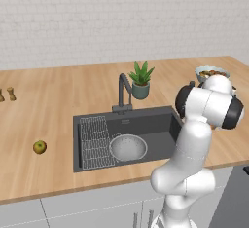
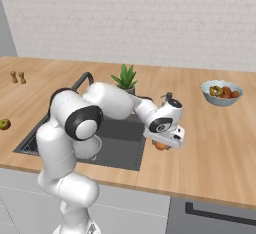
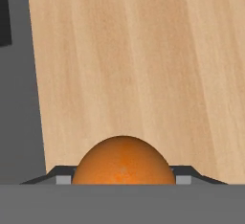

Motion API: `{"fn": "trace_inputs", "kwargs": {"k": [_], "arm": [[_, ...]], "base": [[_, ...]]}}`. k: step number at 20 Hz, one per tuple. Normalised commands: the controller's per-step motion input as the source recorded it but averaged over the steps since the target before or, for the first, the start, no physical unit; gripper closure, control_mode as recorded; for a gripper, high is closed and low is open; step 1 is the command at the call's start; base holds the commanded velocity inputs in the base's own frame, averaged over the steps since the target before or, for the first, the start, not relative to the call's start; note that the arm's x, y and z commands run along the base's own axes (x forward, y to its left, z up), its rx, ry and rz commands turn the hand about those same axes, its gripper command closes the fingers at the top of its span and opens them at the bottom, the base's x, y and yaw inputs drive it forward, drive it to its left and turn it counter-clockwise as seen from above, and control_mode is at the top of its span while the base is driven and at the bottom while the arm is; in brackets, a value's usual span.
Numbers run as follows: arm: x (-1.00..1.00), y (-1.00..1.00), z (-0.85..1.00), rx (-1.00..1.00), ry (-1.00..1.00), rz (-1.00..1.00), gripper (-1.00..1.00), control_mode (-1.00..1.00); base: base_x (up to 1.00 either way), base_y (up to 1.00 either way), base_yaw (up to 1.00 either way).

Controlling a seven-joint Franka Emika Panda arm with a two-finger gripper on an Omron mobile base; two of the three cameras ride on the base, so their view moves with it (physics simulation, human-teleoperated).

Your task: Put the colander in the sink, put the apple, tangerine in the colander, and turn on the sink faucet and pour water over the colander.

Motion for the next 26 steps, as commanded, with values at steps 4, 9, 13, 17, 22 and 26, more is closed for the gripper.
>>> {"fn": "trace_inputs", "kwargs": {"k": [4, 9, 13, 17, 22, 26], "arm": [[-0.23, 0.31, 0.21, 0.0, 0.0, 0.0, 1.0, -1.0], [-0.24, 0.34, 0.2, 0.0, 0.0, 0.0, 1.0, -1.0], [-0.23, 0.31, 0.22, 0.0, 0.0, 0.0, 1.0, -1.0], [-0.25, 0.26, 0.2, 0.0, 0.0, 0.0, 1.0, -1.0], [-0.26, 0.27, 0.21, 0.0, 0.0, 0.0, 1.0, -1.0], [-0.28, 0.31, 0.18, 0.0, 0.0, 0.0, 1.0, -1.0]], "base": [[0.0, 0.0, 0.0], [0.0, 0.0, 0.0], [0.0, 0.0, 0.0], [0.0, 0.0, 0.0], [0.0, 0.0, 0.0], [0.0, 0.0, 0.0]]}}
